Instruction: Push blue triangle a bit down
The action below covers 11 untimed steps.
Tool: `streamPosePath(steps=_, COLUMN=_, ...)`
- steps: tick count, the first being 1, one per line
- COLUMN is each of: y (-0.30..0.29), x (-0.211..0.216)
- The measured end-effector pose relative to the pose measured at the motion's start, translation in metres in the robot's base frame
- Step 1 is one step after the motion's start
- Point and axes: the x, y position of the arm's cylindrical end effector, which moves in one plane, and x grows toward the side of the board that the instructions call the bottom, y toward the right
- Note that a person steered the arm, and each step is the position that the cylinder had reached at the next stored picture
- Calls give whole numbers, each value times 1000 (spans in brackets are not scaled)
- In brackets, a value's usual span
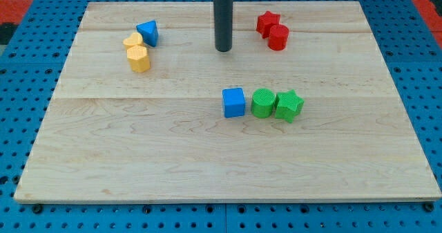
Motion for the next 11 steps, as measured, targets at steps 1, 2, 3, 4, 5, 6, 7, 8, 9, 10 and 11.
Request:
streamPosePath(steps=1, y=59, x=-1)
streamPosePath(steps=2, y=147, x=-9)
streamPosePath(steps=3, y=188, x=-3)
streamPosePath(steps=4, y=198, x=-36)
streamPosePath(steps=5, y=200, x=-89)
streamPosePath(steps=6, y=111, x=-136)
streamPosePath(steps=7, y=7, x=-136)
streamPosePath(steps=8, y=-129, x=-126)
streamPosePath(steps=9, y=-190, x=-84)
streamPosePath(steps=10, y=-197, x=-74)
streamPosePath(steps=11, y=-168, x=-75)
